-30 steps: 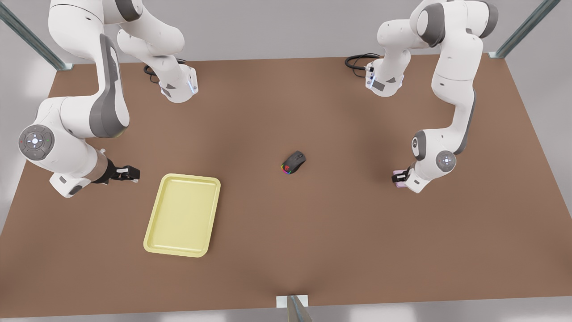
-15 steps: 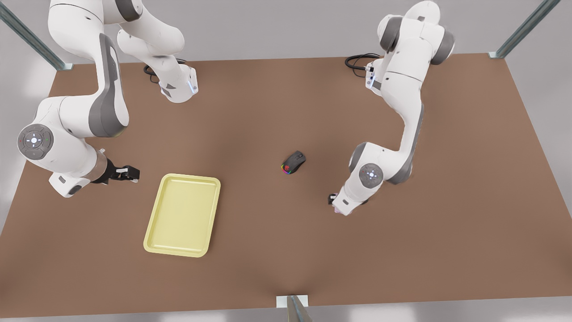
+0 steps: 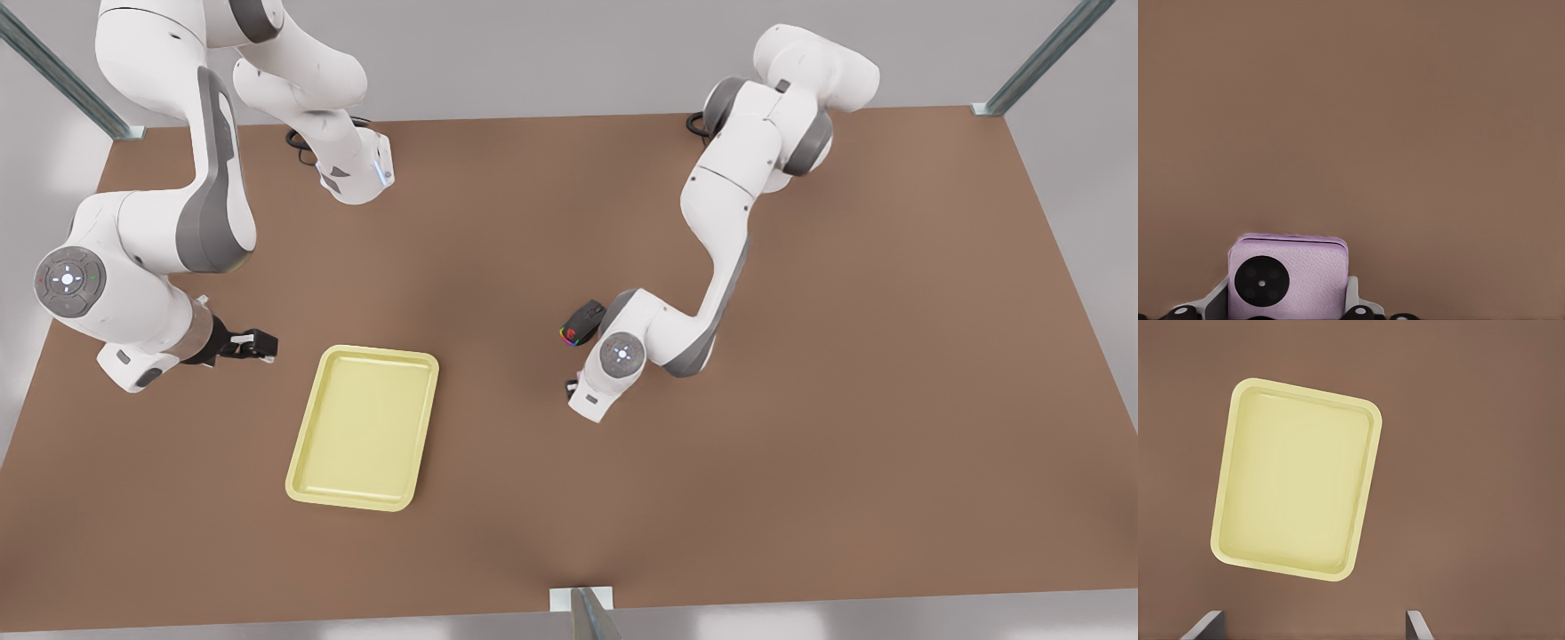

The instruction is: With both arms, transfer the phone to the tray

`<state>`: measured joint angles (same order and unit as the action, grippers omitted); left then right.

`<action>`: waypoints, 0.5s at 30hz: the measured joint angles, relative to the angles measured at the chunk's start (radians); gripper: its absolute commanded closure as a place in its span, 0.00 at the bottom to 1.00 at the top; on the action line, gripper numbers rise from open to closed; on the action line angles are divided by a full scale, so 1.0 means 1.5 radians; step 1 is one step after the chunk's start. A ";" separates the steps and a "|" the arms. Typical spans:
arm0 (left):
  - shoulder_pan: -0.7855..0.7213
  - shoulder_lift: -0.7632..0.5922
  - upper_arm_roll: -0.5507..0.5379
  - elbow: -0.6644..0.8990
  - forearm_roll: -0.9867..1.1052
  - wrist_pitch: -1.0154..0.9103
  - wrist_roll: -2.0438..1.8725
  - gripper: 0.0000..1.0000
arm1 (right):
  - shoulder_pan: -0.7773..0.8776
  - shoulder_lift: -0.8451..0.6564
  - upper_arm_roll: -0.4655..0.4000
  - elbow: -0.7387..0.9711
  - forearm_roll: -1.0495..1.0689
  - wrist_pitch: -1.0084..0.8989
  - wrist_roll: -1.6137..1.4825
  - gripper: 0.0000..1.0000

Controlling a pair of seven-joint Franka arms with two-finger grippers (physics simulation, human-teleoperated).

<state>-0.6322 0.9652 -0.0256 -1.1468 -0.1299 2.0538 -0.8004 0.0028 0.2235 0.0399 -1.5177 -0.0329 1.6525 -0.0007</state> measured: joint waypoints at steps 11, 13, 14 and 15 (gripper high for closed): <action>0.001 0.004 -0.026 0.024 -0.005 0.058 -0.089 0.00 | -0.001 0.001 0.000 -0.001 0.000 0.000 0.000 0.00; 0.077 -0.101 -0.011 0.024 0.000 -0.019 -0.070 0.00 | 0.000 0.004 0.000 0.000 0.000 0.000 0.000 0.00; 0.117 -0.165 0.011 0.024 0.013 -0.078 -0.048 0.00 | 0.001 0.005 0.000 0.001 0.000 0.001 0.000 0.00; 0.142 -0.215 0.043 0.024 0.024 -0.139 -0.023 0.00 | 0.004 0.006 0.004 0.005 0.001 0.002 0.001 0.00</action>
<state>-0.4199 0.6432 0.0384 -1.1103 -0.0944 1.8456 -0.8344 0.0081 0.2331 0.0452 -1.5100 -0.0321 1.6558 0.0014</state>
